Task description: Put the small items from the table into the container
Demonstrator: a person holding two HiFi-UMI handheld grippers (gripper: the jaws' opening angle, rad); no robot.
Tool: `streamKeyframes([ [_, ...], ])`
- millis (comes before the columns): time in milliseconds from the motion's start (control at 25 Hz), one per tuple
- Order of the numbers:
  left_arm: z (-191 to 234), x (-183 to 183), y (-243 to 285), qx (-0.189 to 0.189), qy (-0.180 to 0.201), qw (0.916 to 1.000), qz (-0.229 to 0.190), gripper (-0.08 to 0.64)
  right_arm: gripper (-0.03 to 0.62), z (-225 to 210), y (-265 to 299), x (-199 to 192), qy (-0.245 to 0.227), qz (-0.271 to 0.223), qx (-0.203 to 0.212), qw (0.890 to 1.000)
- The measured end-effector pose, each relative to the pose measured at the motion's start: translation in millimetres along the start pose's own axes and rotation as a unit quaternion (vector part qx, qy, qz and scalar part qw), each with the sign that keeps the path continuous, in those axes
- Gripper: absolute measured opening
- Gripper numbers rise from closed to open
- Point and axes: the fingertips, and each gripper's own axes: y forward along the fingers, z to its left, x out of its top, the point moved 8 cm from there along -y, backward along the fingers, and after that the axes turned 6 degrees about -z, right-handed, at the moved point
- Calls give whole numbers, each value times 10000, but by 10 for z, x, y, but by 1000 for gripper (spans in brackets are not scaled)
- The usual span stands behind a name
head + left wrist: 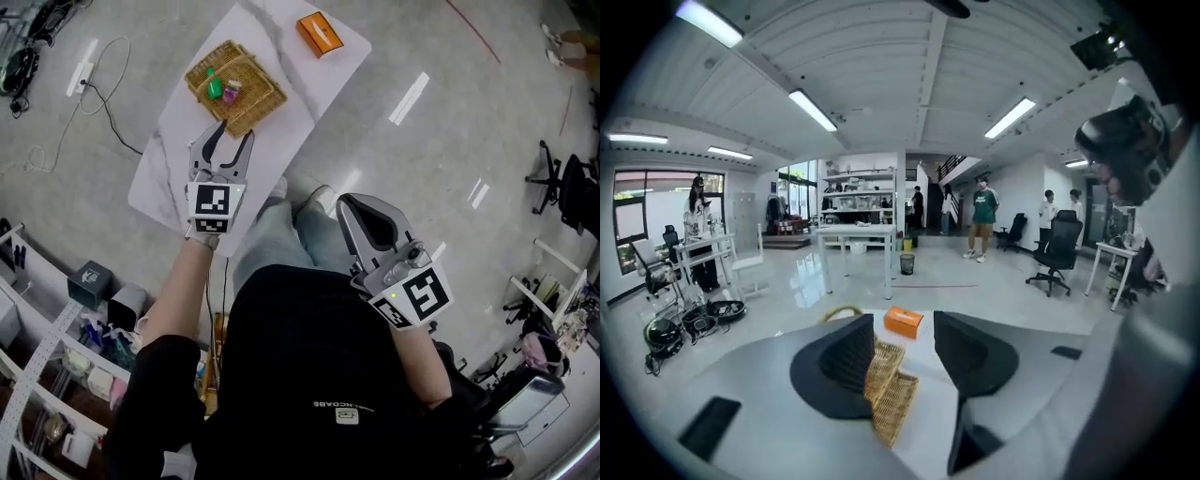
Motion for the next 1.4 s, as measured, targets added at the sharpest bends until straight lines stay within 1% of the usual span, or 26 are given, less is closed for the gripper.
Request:
streamKeyframes([
  [120,-237,424,-197,-286,49,9991,-313,193,9,25,5,112,-49,-245,117,9996],
  [240,-501,836,-385,-587,81,9964,-603,192,9,31,0,275,-168,-506,267,9982],
  [320,-684,1093,-505,-766,75,9940,-774,192,9,26,-27,395,-283,-665,348,9968],
  [400,-870,1336,-619,-946,149,9908,-957,192,9,7,-69,503,-339,-815,398,9953],
  [480,-1036,1555,-716,-1081,174,9873,-1155,179,9,-23,-102,580,-371,-925,447,9940],
  [640,-1302,1906,-928,-1205,-108,9819,-1457,124,9,-51,-234,666,-464,-1008,501,9926],
  [720,-1375,2050,-1008,-1232,-182,9798,-1564,98,9,-73,-299,711,-500,-1047,514,9919],
  [880,-1435,2220,-1127,-1233,-208,9771,-1724,62,9,-112,-402,761,-521,-1117,542,9909],
  [1040,-1402,2302,-1173,-1177,-190,9768,-1781,11,9,-128,-440,814,-580,-1166,586,9897],
  [1160,-1358,2327,-1172,-1089,-144,9754,-1911,5,9,-101,-440,832,-667,-1176,662,9886],
  [1400,-1345,2286,-1203,-1072,-283,9743,-1960,5,9,-50,-466,855,-742,-1241,735,9867],
])
